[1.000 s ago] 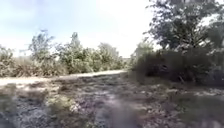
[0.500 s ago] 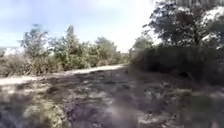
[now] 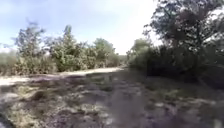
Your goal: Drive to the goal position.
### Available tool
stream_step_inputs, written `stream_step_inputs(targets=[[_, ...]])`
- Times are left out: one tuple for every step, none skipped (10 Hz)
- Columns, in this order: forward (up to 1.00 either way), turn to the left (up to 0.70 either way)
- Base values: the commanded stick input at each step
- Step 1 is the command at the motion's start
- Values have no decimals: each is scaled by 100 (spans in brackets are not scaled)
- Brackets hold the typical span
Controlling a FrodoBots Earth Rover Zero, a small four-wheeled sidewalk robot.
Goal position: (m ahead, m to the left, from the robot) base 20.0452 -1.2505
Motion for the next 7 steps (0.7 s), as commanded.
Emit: stream_step_inputs(targets=[[70,0],[70,0],[70,0],[70,0],[70,0],[70,0],[70,0]])
